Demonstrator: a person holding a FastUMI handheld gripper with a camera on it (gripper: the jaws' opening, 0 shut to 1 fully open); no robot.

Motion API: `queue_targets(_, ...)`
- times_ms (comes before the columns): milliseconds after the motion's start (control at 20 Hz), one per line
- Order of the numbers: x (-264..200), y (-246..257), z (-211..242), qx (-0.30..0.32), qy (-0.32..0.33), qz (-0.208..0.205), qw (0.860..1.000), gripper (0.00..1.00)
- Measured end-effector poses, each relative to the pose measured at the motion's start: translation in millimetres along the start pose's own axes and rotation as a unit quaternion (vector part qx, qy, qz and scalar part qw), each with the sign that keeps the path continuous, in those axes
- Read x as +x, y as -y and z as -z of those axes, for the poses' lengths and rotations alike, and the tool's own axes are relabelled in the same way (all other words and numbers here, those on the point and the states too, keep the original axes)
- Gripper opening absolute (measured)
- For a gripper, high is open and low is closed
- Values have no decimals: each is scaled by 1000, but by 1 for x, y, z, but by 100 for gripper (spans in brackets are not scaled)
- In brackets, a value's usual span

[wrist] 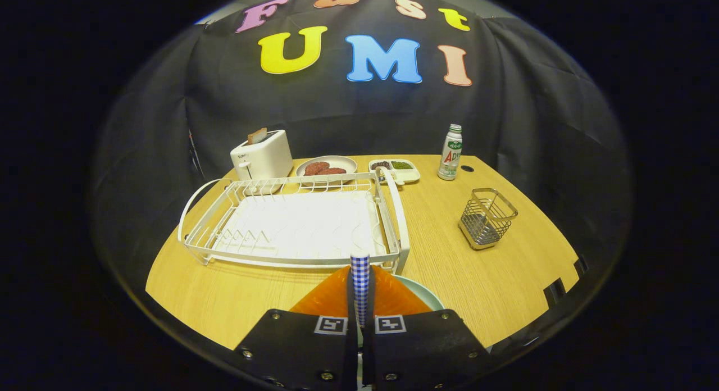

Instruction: Take the plate from the dish rack, then take the spoon from the basket and place it into the plate.

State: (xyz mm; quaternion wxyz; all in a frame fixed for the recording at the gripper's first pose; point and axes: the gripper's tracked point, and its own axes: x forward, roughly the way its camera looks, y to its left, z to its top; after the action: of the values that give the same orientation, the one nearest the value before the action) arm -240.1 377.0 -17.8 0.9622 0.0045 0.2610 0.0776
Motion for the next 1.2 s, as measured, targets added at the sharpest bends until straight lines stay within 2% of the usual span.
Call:
queue_targets(150, 4, 3, 5, 5, -11, 2, 1000, 10)
queue_targets(500, 6, 10, 0, 28, -13, 2, 1000, 15)
queue_targets(600, 4, 20, -4, 31, -8, 16, 999, 46)
queue_targets(650, 2, 21, -5, 35, -6, 16, 999, 52)
queue_targets(950, -1, 30, -17, 41, -1, 30, 999, 52)
queue_targets(1200, -15, 32, -66, 31, 53, 25, 998, 52)
